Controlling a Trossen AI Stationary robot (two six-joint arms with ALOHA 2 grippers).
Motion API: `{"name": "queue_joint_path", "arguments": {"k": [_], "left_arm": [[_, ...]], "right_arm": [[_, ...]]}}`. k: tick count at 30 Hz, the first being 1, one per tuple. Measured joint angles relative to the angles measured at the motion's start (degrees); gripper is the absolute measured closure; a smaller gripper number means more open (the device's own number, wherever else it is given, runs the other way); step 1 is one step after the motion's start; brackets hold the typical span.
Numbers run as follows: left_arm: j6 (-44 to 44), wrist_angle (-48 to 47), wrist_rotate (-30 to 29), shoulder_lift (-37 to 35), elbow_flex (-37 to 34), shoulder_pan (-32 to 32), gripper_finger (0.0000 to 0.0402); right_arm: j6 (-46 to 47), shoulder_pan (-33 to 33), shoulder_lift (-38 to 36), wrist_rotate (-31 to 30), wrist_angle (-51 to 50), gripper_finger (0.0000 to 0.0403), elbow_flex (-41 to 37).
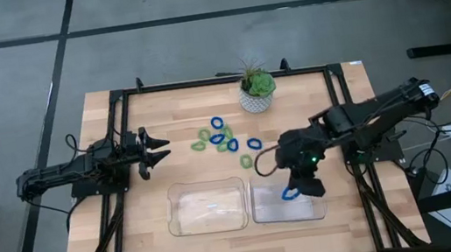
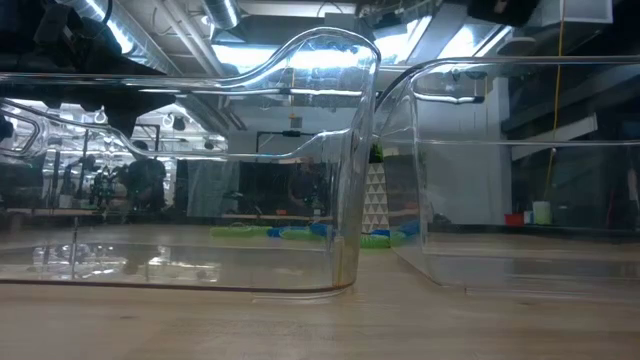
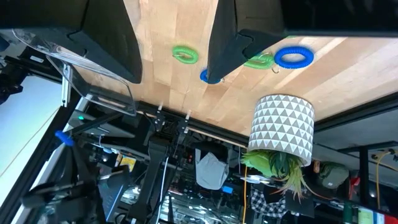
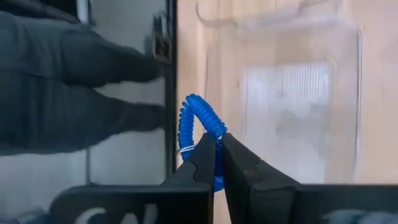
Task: Sort spring keychains
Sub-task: Put the blue spring keychain into the right transparent bin
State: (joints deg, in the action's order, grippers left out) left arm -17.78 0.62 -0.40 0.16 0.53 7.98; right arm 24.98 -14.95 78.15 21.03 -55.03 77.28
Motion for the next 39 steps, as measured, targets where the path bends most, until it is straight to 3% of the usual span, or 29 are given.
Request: {"name": "queue_joint_path", "arguments": {"k": [12, 28, 39], "left_arm": [[0.0, 0.0, 0.0, 0.0, 0.0, 0.0, 0.0224], [0.0, 0.0, 0.0, 0.0, 0.0, 0.0, 0.0224], [0.0, 0.0, 0.0, 0.0, 0.0, 0.0, 0.0224]], "right_arm": [[-12.6, -0.3, 0.0, -5.2, -12.7, 0.0389, 0.0], [-13.3, -3.3, 0.2, -5.2, 2.4, 0.036, -12.0], [-14.7, -3.3, 0.1, -1.9, 2.9, 0.0355, -12.9]]}}
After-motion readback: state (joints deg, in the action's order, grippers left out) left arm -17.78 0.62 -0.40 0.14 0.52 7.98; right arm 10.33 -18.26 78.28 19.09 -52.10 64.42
